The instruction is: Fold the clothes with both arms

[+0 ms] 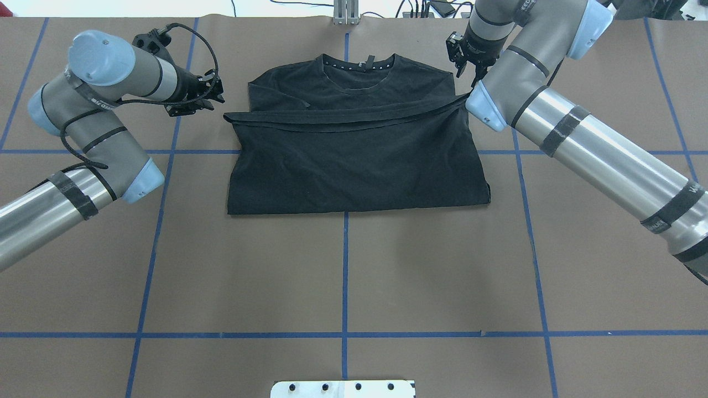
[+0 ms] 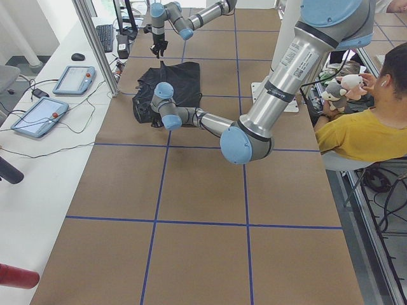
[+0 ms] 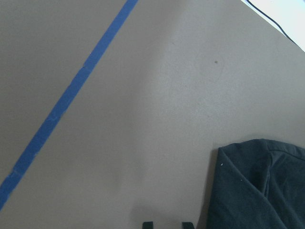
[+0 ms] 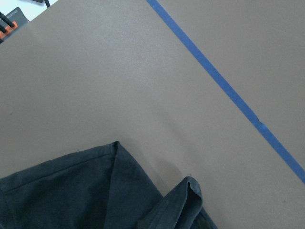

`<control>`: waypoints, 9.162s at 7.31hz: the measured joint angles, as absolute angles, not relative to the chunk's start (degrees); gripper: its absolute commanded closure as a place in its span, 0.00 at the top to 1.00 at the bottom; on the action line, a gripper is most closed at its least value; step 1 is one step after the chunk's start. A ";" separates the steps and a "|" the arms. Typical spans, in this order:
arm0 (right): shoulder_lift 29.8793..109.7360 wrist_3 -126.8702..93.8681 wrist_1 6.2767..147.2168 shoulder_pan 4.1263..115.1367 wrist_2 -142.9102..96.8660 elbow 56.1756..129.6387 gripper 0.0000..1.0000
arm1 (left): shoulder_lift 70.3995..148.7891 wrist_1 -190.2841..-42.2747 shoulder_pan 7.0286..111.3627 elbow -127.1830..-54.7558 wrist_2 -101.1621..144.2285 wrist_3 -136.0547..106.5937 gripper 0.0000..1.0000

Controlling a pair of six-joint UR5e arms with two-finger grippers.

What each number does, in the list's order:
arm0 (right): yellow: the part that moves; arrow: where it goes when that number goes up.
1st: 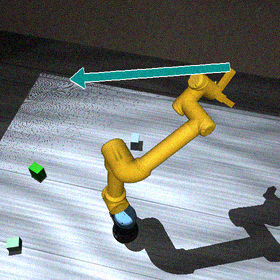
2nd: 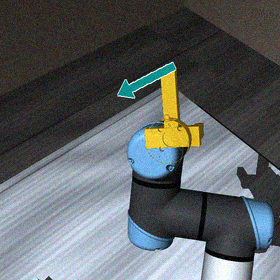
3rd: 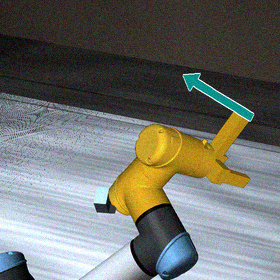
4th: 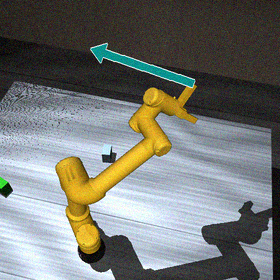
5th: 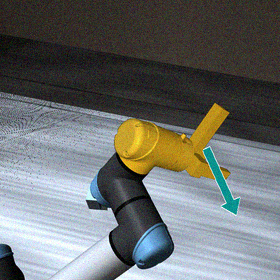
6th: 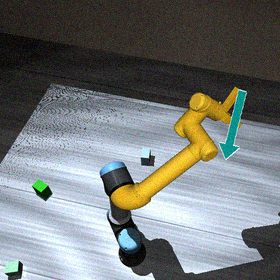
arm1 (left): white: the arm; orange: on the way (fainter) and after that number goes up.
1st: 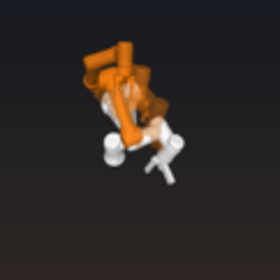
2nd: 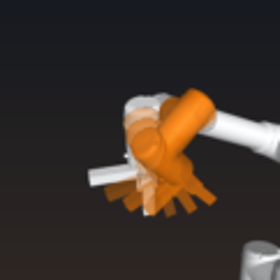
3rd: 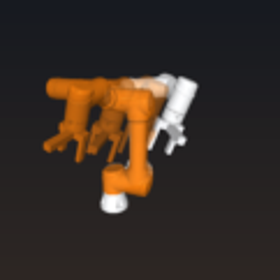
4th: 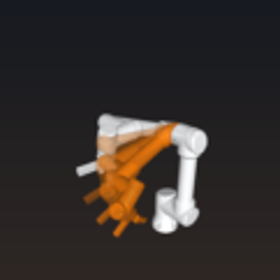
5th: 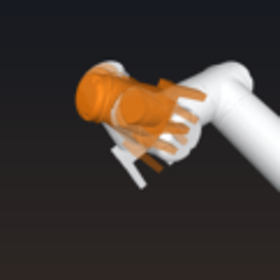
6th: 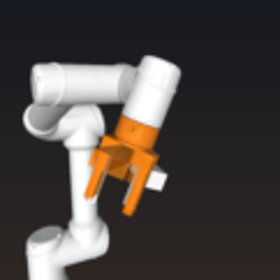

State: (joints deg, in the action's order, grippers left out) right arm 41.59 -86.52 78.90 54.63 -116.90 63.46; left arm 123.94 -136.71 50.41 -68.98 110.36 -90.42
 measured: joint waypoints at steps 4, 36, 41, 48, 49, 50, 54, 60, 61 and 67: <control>60.78 -103.10 71.43 49.03 -114.86 87.04 0.71 | 124.84 -136.61 51.55 -69.24 110.79 -89.76 0.38; 82.93 -111.13 66.30 33.95 -99.37 109.36 0.00 | 123.91 -136.39 51.43 -70.05 108.56 -89.56 0.39; 88.78 -119.47 79.09 24.17 -121.31 126.71 0.14 | 122.61 -136.20 51.53 -75.93 110.56 -89.60 0.38; 87.52 -126.95 79.22 16.84 -114.60 130.03 1.00 | 113.00 -135.79 48.76 -92.52 117.50 -90.68 0.55; 85.94 -125.38 79.20 20.80 -112.02 129.95 1.00 | 111.27 -135.81 46.49 -94.08 117.03 -92.49 0.55; 84.16 -121.68 79.29 23.46 -106.89 129.58 1.00 | 110.47 -135.82 42.92 -94.69 115.21 -95.98 0.55; 76.76 -114.14 79.56 29.59 -99.45 123.46 1.00 | 110.12 -129.25 33.43 -94.82 106.57 -100.90 0.55; 74.85 -113.99 79.71 31.90 -99.68 121.80 1.00 | 109.99 -127.76 31.09 -93.69 106.15 -100.89 0.53; 74.82 -114.01 79.71 32.12 -99.78 121.86 1.00 | 110.10 -127.77 31.06 -93.44 106.12 -100.89 0.44; 75.06 -114.08 79.84 34.10 -101.43 122.25 1.00 | 110.36 -127.79 31.37 -94.02 105.06 -100.90 0.00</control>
State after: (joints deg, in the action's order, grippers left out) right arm 75.06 -114.08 79.84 34.10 -101.43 122.25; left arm 110.36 -127.79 31.37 -94.02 105.06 -100.90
